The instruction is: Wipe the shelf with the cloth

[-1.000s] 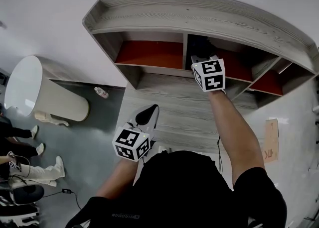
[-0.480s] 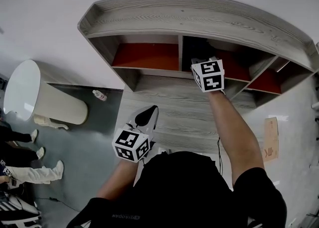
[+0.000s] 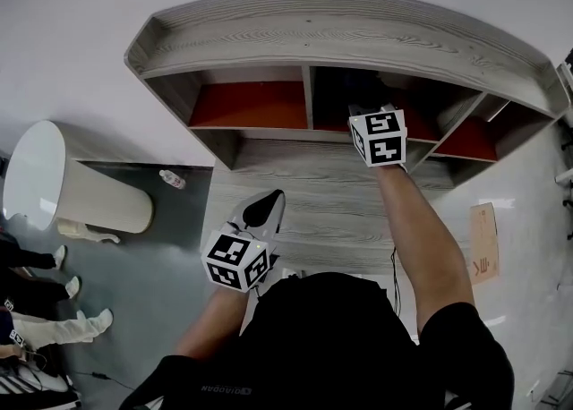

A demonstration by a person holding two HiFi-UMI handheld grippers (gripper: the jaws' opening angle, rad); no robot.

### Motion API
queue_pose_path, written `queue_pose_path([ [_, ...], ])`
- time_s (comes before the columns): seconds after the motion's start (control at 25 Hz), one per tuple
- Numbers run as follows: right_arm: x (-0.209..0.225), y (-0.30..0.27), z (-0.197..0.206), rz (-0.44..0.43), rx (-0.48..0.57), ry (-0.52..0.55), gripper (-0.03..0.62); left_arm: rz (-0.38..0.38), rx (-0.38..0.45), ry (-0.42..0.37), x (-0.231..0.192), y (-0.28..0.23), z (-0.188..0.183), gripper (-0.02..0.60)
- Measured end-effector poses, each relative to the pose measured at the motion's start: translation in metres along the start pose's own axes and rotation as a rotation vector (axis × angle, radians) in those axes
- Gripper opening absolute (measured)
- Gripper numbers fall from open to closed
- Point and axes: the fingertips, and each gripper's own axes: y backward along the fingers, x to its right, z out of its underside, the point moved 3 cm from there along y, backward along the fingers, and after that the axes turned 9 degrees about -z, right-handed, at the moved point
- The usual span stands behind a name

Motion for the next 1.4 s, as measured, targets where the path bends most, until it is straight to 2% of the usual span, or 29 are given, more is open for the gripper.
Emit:
queue_pose_path([
  [0.6,0.054,0.045,0.023,0.125,-0.038,-0.021,0.095,0.071,-0.007,-0.024,0.031,-0.016,-0.002,0.008],
  [0.96,0.085,0.066,0.032,0.198,-0.051,-0.047,0.095,0.089,-0.01,-0.038,0.041,-0.02,-0.003,0.008],
  [1.4,0.099,0.078,0.04,0.227,-0.055,-0.074,0.095,0.085,-0.009,-0.037,0.051,-0.022,-0.002,0.008],
])
